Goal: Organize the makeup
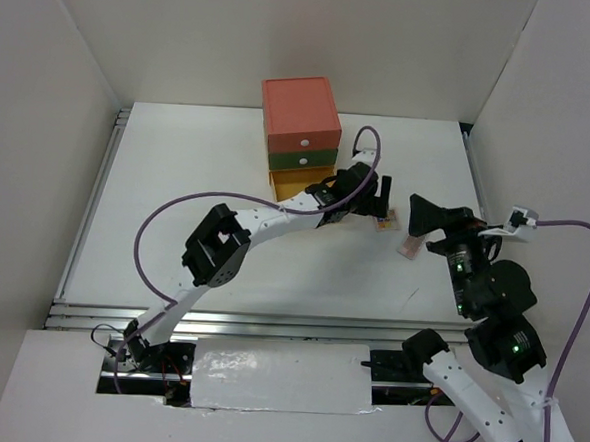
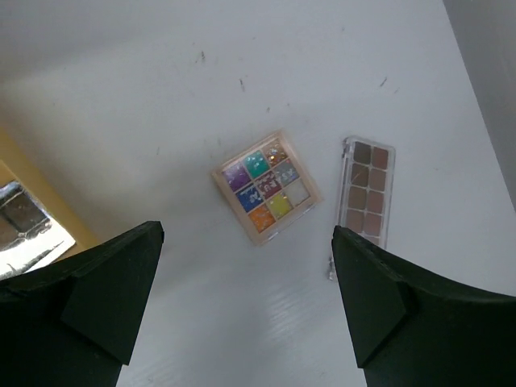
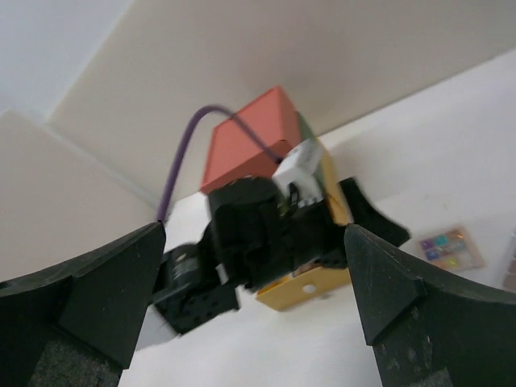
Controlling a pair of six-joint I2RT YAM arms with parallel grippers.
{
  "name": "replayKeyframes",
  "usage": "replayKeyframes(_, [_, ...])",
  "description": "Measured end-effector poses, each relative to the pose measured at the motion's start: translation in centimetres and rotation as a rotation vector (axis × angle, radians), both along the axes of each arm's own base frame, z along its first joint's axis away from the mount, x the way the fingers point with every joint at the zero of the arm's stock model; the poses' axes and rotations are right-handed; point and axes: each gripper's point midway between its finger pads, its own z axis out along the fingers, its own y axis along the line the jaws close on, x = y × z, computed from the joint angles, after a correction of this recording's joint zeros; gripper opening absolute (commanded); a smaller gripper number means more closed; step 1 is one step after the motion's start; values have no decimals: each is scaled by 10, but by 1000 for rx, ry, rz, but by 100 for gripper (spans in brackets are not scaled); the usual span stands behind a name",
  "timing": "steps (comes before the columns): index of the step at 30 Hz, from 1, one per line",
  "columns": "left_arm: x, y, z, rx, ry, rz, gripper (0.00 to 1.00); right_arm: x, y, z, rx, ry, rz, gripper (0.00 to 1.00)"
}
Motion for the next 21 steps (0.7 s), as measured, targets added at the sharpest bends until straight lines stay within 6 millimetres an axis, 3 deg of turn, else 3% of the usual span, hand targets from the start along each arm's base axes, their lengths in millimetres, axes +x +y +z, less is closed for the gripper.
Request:
replayKeyframes(3, [-16, 24, -20, 30, 43, 26, 99, 20, -10, -19, -15, 77, -112, 100])
replayKeyframes(5, [-32, 48, -20, 61, 62, 44, 99, 34, -14, -35, -30, 129, -177, 100])
replayKeyframes(8, [-50, 84, 21, 66, 29, 93, 99, 61, -17, -63, -79, 229, -270, 100])
replayKeyframes(13, [-72, 154, 141, -72, -109, 220, 99, 111, -35, -110, -169, 405, -383, 100])
replayKeyframes(15, [-85, 185, 173, -118, -154, 253, 99, 125, -41, -127, -205, 456, -394, 100])
replayKeyframes(18, [-103, 226, 196, -140, -193, 297, 99, 150, -48, -147, -264, 558, -374, 100])
replayKeyframes(21, [-125, 258, 188, -108, -184, 315, 99, 196, -54, -159, -284, 636, -327, 100])
